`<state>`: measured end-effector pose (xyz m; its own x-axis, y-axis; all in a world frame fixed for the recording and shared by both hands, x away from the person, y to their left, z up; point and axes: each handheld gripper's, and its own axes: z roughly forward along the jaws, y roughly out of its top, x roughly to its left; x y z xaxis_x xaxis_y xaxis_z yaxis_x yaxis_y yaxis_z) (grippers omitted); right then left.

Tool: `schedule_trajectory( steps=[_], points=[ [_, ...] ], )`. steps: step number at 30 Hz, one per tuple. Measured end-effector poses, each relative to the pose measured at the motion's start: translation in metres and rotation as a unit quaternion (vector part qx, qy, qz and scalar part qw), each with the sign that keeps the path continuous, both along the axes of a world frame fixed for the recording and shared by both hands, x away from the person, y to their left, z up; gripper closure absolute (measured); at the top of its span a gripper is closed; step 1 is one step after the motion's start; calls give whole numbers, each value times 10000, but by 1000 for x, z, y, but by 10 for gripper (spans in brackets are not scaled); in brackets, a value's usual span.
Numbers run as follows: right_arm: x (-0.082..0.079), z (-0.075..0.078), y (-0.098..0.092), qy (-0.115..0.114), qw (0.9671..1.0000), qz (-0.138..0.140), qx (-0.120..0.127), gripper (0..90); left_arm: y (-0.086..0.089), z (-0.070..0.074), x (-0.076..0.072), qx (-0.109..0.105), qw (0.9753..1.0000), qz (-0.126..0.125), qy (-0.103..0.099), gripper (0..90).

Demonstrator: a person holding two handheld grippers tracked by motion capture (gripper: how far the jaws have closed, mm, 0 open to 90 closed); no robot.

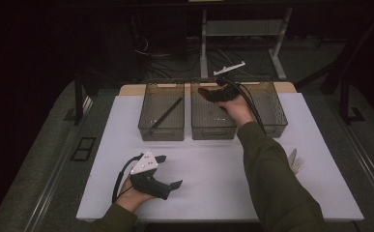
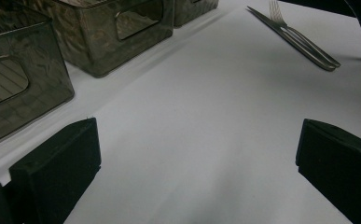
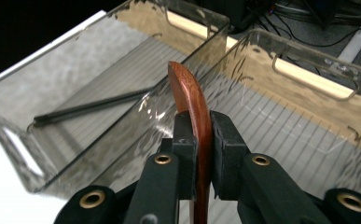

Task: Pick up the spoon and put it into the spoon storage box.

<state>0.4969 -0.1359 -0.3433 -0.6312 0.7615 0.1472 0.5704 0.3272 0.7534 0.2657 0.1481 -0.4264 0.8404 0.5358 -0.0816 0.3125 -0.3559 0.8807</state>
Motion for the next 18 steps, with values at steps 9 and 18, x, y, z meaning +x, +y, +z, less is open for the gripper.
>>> schedule_trajectory(
  steps=[9, 18],
  points=[
    [16, -9, 13, -85, 9999, -60, 43, 814, 1, 1, 1, 6, 10000, -12, -42, 0],
    [18, -22, 20, -27, 9999, -108, -5, 812, 0, 0, 0, -2, 10000, -13, -12, 0]
  ],
)
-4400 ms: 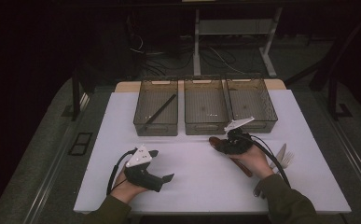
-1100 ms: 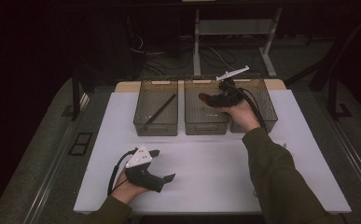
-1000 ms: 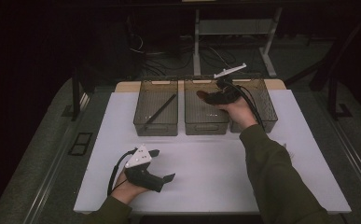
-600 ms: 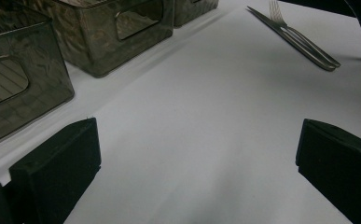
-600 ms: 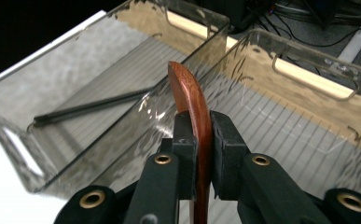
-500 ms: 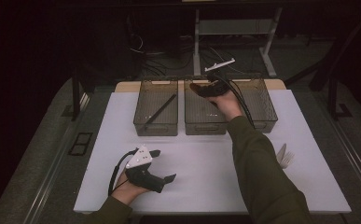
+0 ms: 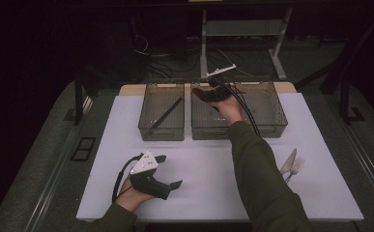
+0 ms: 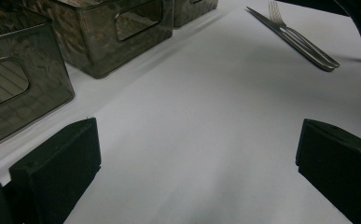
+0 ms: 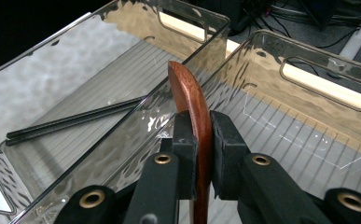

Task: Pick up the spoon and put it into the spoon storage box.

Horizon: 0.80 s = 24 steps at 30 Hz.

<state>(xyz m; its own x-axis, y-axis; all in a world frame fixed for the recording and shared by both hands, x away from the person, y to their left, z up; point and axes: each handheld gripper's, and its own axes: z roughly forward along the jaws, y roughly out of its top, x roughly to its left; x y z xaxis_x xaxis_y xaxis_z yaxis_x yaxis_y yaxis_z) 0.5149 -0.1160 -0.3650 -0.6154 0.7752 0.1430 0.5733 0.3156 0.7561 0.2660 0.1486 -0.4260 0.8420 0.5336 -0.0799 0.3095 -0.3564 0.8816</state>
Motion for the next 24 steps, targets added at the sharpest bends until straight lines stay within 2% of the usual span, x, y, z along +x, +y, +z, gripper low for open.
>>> schedule_trajectory(
  steps=[5, 12, 18, 21, 24],
  points=[
    [-1, -1, -2, 92, 9999, -41, -117, 733, 0, 0, 0, -11, 10000, -5, -1, 0],
    [-9, 2, -10, 40, 10000, 35, -56, 661, 1, 0, 0, 9, 10000, -19, -22, 0],
    [-24, 9, -26, -7, 9999, 50, 109, 572, 1, 0, 0, 33, 10000, -20, -11, 0],
    [-34, 14, -36, -38, 9996, 25, 270, 519, 2, 0, 0, 61, 10000, -33, -26, 0],
    [-45, 21, -46, -78, 9995, 108, 299, 466, 3, 0, 0, 64, 10000, -17, 1, 0]
  ],
)
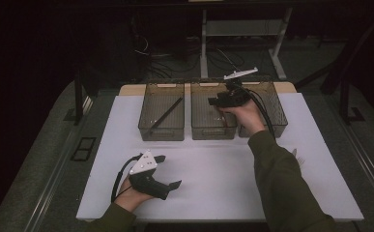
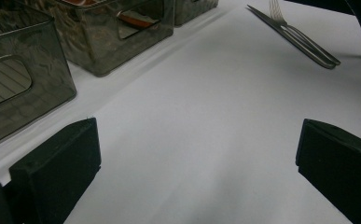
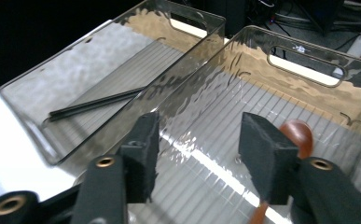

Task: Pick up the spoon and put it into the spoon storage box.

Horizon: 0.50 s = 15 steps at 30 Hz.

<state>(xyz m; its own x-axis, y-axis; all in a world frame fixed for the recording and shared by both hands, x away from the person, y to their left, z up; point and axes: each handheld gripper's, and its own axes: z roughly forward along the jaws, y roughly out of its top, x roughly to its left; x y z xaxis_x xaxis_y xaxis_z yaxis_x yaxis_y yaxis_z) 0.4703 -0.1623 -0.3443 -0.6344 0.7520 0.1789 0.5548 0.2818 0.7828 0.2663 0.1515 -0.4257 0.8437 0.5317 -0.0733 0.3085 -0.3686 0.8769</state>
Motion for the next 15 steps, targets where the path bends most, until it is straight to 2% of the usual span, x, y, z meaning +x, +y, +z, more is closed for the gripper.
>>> schedule_trajectory(
  steps=[3, 6, 15],
  points=[
    [-11, 4, -10, -63, 10000, 13, 17, 409, 0, 0, 0, 8, 10000, 7, 4, 0],
    [-21, 6, -20, -85, 9999, 0, 122, 394, 0, -1, 0, 7, 10000, 5, 4, 0],
    [-49, 3, -43, -111, 9997, 154, 126, 376, 3, -2, 5, 29, 10000, 57, -1, 0]
  ],
)
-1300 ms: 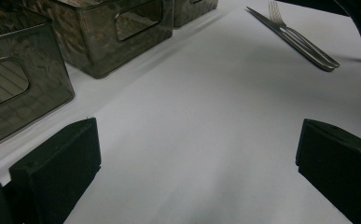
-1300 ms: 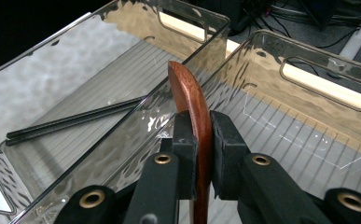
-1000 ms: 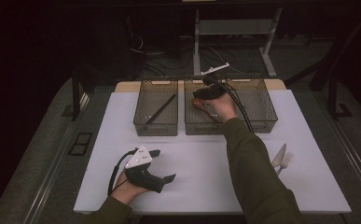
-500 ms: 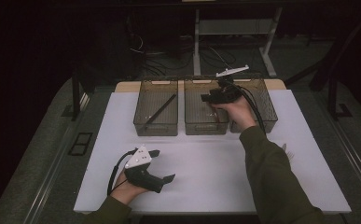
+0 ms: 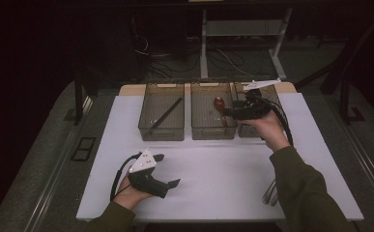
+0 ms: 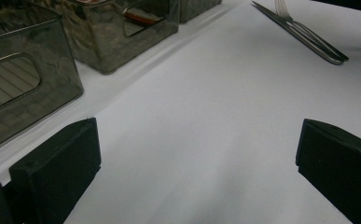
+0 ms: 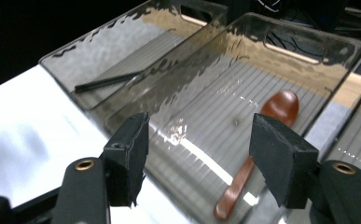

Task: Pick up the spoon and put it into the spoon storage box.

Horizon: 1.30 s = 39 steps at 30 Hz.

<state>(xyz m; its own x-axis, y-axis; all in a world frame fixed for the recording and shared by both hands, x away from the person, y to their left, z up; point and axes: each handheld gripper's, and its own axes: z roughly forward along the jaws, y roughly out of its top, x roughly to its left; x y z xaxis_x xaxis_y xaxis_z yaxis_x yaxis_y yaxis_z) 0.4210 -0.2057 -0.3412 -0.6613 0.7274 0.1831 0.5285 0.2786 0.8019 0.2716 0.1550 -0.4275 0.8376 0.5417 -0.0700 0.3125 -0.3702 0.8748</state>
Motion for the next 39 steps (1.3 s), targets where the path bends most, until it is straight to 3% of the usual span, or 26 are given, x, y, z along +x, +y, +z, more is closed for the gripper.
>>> schedule_trajectory(
  steps=[13, 21, 32, 39],
  points=[
    [-37, -16, -27, 10, 9999, 104, 101, 379, 0, -1, 0, 32, 10000, -29, 10, 0],
    [-60, -26, -42, -59, 9999, 123, 41, 401, -1, -2, -2, 30, 10000, -37, 15, 0],
    [-90, -41, -69, 95, 9997, 108, -183, 525, -2, -2, -3, 64, 10000, -62, 1, 0],
    [-104, -48, -88, 169, 9992, -1, -361, 666, -3, -1, -5, 61, 10000, -49, -4, 0]
  ],
)
